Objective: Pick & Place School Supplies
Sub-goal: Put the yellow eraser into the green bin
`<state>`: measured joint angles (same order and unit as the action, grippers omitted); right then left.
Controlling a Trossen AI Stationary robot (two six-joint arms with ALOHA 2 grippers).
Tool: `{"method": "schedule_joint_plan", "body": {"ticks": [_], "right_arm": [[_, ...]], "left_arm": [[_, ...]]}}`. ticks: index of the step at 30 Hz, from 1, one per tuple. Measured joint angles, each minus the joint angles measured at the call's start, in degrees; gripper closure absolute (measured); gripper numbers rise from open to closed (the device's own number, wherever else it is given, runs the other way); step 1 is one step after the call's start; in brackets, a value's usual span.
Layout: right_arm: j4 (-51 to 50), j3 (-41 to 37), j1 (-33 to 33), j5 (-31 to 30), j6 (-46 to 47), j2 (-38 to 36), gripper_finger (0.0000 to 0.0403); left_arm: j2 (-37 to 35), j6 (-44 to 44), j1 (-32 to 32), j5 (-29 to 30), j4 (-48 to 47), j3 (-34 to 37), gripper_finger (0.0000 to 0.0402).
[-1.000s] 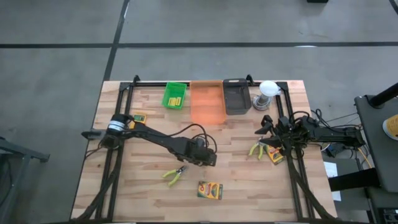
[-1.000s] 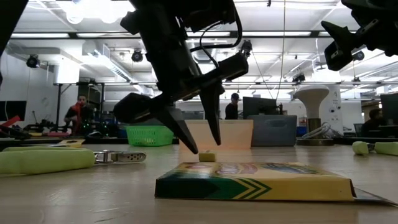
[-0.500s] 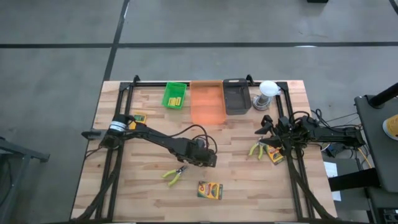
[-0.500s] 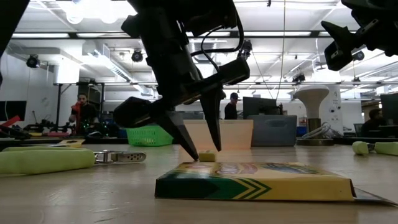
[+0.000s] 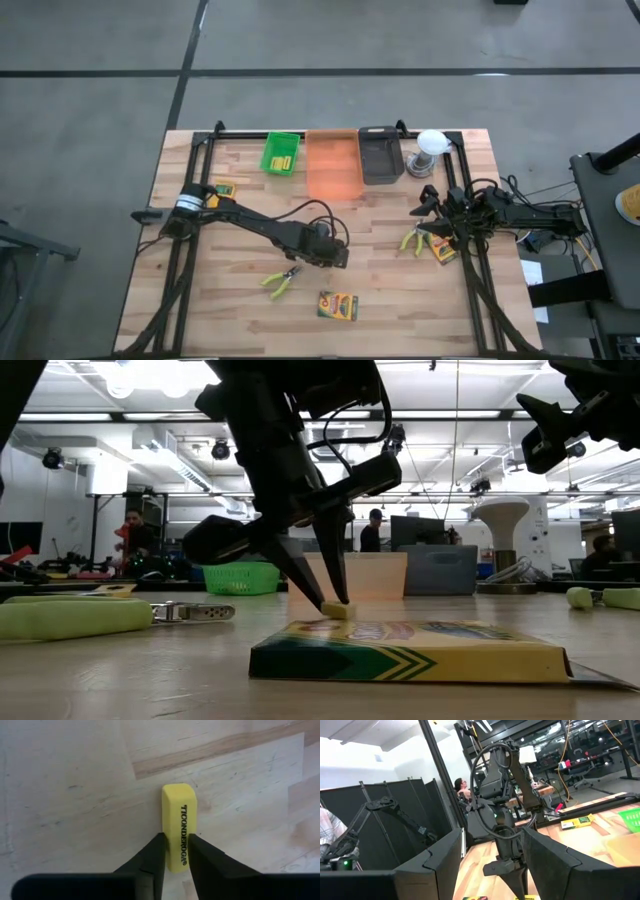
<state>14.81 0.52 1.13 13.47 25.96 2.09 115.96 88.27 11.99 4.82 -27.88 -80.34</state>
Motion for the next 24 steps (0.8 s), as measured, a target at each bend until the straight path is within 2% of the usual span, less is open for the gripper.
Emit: {"method": "schedule_joint_plan", "body": {"ticks": [13, 24], "right_arm": [[-0.02, 0.00, 0.01, 0.00, 0.02, 0.00, 0.0202], [-0.01, 0.00, 0.02, 0.00, 0.02, 0.00, 0.0202]], "left_arm": [[-0.02, -1.46, 0.02, -0.24, -0.44, -0.02, 0.0329], [-0.22, -1.14, -0.01, -4.45, -4.96, -0.22, 0.0330]]}}
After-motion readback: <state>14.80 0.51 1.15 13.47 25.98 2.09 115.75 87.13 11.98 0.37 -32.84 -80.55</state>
